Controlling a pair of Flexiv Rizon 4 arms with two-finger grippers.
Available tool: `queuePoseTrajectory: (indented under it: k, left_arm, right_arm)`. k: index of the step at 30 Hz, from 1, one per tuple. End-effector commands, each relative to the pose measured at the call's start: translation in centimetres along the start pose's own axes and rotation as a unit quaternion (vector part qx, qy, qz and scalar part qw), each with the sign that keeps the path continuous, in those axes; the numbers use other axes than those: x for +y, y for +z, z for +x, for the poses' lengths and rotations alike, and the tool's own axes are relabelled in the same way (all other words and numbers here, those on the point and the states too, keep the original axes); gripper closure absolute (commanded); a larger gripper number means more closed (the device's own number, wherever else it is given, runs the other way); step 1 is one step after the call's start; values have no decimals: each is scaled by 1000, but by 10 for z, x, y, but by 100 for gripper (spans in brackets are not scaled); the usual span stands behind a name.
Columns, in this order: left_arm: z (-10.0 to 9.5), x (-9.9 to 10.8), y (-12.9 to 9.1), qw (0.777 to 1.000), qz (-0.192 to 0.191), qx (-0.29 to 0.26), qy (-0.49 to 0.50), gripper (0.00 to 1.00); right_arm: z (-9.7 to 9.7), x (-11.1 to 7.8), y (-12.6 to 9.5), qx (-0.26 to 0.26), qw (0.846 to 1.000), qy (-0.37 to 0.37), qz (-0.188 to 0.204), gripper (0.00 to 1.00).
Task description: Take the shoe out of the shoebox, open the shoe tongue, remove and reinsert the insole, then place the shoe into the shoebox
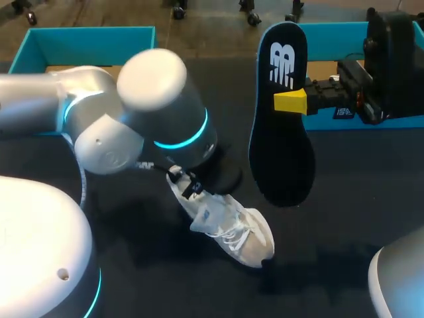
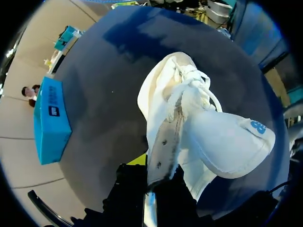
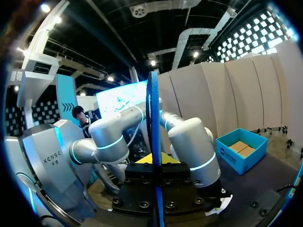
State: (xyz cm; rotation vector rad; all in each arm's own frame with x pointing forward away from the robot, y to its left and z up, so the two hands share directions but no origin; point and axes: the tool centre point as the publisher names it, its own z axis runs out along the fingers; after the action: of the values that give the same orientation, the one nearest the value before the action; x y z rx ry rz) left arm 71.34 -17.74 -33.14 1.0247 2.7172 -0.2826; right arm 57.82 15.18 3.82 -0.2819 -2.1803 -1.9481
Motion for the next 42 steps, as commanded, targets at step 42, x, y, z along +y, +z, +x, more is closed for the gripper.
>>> queuePoseTrajectory:
  k: [42]
  left_arm:
    - [37,-23,-7,936,29,114,333,100]
  right_arm:
    - [-3,2,4,2,1000,1,2,100]
